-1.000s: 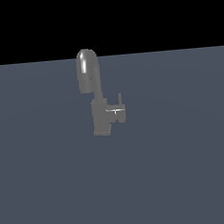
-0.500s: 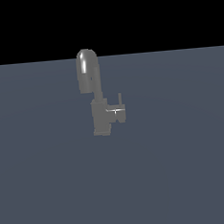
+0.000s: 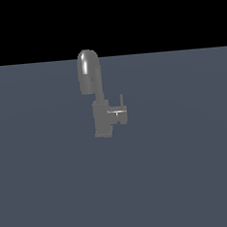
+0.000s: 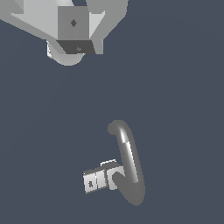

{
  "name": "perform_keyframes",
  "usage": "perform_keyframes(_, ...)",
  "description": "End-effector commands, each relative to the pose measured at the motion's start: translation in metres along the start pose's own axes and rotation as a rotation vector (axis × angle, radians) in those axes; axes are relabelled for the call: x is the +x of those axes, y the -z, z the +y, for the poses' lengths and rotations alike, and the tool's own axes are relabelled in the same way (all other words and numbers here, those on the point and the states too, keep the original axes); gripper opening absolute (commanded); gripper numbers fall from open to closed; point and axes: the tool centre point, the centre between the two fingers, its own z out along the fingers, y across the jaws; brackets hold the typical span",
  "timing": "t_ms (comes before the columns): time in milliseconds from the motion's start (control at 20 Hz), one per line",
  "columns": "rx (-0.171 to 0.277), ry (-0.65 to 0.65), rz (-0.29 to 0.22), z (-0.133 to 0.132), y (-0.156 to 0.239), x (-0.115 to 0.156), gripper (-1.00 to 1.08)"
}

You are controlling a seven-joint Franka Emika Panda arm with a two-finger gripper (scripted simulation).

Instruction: Turn on the faucet by rotating a designated handle.

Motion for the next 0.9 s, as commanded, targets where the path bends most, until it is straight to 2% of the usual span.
perform_keyframes(0, 0.041, -0.041, -0.037, -0.001, -0.003, 0.016, -1.0)
perform_keyframes(850, 0.341, -0.328, -0.304, 0.001, -0.039, 0.122, -1.0)
